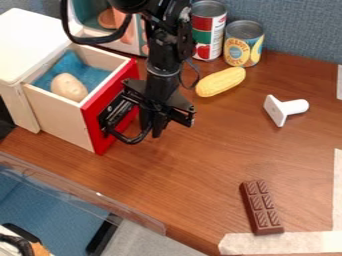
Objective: Opened the drawer
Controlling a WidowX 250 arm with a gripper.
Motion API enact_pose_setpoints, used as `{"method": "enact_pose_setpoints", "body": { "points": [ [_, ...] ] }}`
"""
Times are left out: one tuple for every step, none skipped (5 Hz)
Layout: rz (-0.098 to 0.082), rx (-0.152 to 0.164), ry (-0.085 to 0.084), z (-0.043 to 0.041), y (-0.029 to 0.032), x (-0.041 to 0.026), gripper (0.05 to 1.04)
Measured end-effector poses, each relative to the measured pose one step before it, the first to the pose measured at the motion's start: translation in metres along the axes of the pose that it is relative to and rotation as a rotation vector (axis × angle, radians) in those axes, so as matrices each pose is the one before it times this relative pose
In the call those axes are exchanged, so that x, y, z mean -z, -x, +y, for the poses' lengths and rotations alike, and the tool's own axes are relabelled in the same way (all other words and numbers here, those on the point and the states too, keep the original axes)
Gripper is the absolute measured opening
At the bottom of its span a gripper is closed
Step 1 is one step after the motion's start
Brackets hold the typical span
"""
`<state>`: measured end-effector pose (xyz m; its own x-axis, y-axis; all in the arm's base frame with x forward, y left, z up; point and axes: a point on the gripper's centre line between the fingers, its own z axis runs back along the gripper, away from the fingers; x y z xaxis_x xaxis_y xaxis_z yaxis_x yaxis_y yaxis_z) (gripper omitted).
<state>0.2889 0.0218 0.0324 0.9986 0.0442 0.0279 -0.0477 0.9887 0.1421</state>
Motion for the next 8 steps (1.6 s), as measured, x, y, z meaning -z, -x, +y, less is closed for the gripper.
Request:
{"method": "enact_pose_setpoints", "body": {
  "points": [
    [-0.0022,0.0092,0.0049,-0.00678,-0.00049,-0.00146,0.129],
    [-0.0212,-0.0286,-0.008,-0.01293,-0.01039,0.00405,0.129],
    [-0.0069,0.006,-0.0184,-0.00322,-0.00357,0.00449,0.129],
    [-0.0079,0.0082,-0.0142,0.00181,-0.0012,-0.0001,0.129],
    [-0.0008,0.0095,-0.0066,0.00059,0.00019,0.00019,0.129],
    [0.0029,0.0066,-0.0007,0.00268,0.00216,-0.00017,0.129],
    [-0.0074,0.0156,0.0126,0.00952,0.00648,-0.01081,0.176],
    [-0.0411,-0.0044,-0.0042,0.02338,0.00992,-0.0344,0.411]
  ]
}}
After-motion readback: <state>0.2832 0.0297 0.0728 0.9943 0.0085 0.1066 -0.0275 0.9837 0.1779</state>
